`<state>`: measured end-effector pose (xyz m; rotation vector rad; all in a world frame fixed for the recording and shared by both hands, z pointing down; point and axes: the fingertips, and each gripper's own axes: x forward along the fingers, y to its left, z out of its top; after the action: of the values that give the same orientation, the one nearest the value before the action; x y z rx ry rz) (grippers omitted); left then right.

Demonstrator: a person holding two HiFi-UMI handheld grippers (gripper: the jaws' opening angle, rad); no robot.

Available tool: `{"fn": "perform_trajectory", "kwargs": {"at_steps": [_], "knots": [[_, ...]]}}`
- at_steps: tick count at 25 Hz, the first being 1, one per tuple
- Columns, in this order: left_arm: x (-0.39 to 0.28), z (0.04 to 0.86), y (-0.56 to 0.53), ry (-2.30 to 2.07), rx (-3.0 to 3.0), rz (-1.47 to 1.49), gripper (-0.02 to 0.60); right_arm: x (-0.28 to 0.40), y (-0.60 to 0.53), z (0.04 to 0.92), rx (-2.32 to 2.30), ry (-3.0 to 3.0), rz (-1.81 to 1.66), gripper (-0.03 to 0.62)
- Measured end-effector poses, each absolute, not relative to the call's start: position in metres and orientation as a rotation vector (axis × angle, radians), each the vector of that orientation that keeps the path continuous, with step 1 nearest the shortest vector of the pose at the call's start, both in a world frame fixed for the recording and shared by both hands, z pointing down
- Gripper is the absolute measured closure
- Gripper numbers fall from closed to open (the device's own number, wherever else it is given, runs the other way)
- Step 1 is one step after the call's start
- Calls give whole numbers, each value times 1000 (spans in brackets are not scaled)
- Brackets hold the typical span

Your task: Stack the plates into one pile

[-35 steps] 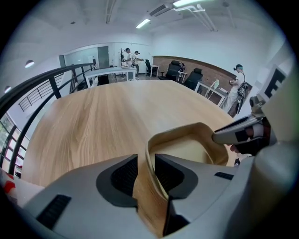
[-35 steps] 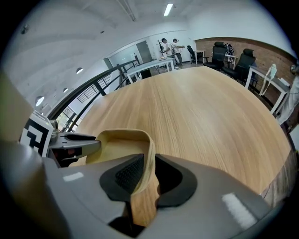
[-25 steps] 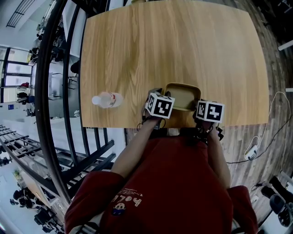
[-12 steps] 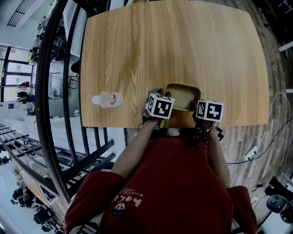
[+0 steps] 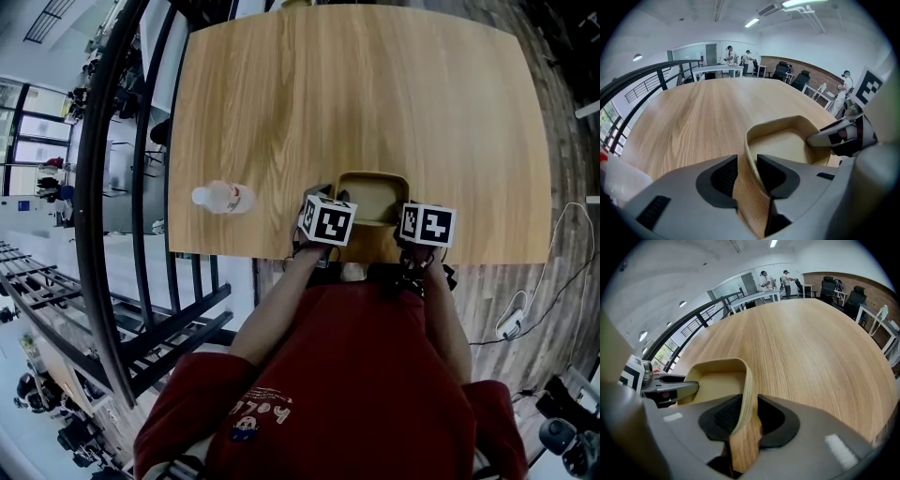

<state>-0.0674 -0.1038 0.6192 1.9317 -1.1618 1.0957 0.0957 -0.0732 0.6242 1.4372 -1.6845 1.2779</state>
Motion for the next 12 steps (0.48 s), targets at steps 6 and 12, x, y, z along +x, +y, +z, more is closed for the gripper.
{"fn": "perform_trajectory", "kwargs": {"at_steps": [6,12], "knots": [[-73,600,-113,-1212,1920,971,443,100,-93,591,1463,-1805,1262,482],[-89,551,-134,-1347,1965,860,443,114,-125,531,1532,-1945,1158,484]]}}
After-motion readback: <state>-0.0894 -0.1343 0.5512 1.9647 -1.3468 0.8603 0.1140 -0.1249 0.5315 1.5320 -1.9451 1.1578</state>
